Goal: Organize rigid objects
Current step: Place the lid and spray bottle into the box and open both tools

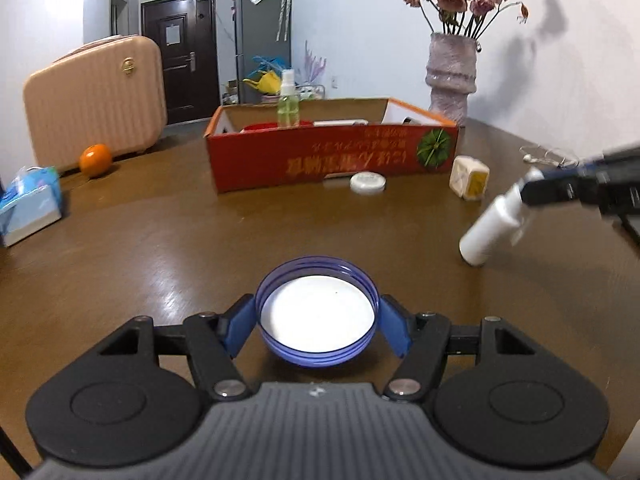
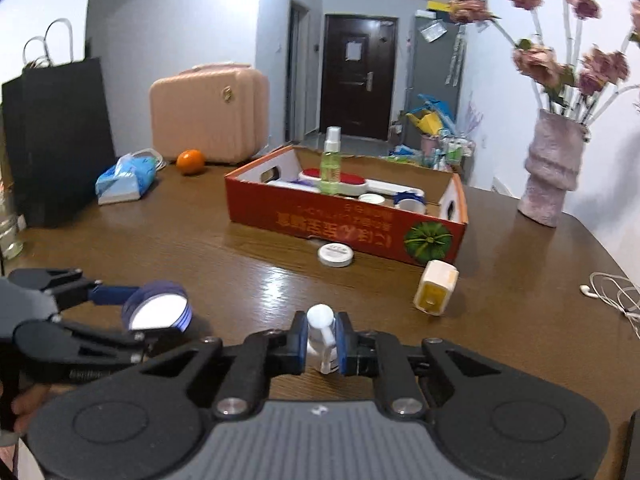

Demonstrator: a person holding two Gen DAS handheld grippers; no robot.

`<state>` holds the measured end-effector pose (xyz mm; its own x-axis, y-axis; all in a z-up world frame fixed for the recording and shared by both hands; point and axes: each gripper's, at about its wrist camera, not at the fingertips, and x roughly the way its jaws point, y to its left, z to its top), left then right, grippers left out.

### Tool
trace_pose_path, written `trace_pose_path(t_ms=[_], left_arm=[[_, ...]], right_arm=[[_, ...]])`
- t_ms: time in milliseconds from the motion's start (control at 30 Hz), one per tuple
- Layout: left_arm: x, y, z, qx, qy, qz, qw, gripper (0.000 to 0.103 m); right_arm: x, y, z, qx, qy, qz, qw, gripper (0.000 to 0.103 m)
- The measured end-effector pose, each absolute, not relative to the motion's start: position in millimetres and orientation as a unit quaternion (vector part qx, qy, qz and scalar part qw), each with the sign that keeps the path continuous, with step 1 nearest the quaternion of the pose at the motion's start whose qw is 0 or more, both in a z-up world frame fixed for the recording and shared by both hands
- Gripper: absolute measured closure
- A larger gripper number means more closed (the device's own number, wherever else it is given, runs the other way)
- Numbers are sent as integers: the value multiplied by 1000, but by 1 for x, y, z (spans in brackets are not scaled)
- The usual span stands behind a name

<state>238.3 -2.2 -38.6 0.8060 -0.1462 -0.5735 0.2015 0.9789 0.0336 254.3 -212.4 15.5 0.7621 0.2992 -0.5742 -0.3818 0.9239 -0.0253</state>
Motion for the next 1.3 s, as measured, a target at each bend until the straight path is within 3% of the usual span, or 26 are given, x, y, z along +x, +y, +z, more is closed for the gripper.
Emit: trace_pose_path(t_ms=[433, 500, 567, 600, 700, 733, 767, 900, 1067, 1167, 1300], left_arm=[[234, 0, -47, 49, 306, -98, 946, 36], [236, 0, -48, 49, 308, -101, 945, 36], [236, -2, -47, 52, 304, -104, 946, 36], [236, -2, -47, 52, 300, -106, 947, 36], [239, -3, -44, 52, 297, -110, 947, 36], [241, -3, -43, 52, 295, -111, 948, 36], [244, -3, -40, 50, 292, -112, 949, 36], [261, 0, -22, 30, 274, -130, 952, 36], [336, -3, 30, -1, 241, -193, 951, 36], [406, -22, 51, 22, 242, -207, 948, 36], [498, -55, 35, 77, 294, -190, 934, 36]], right_arm=[[277, -206, 16, -57, 303, 183, 933, 86], [277, -210, 14, -42, 297, 189, 935, 80], [280, -211, 8, -30, 301, 187, 935, 49], [282, -210, 3, -33, 305, 184, 934, 46], [288, -207, -11, -35, 312, 192, 930, 48], [292, -207, -16, -28, 314, 197, 928, 57], [296, -206, -19, -23, 318, 199, 927, 75], [305, -208, -20, -19, 315, 203, 927, 76], [344, -223, 17, 25, 265, 243, 933, 76], [401, -224, 43, -13, 224, 220, 949, 76], [497, -217, 45, -9, 255, 219, 942, 76]])
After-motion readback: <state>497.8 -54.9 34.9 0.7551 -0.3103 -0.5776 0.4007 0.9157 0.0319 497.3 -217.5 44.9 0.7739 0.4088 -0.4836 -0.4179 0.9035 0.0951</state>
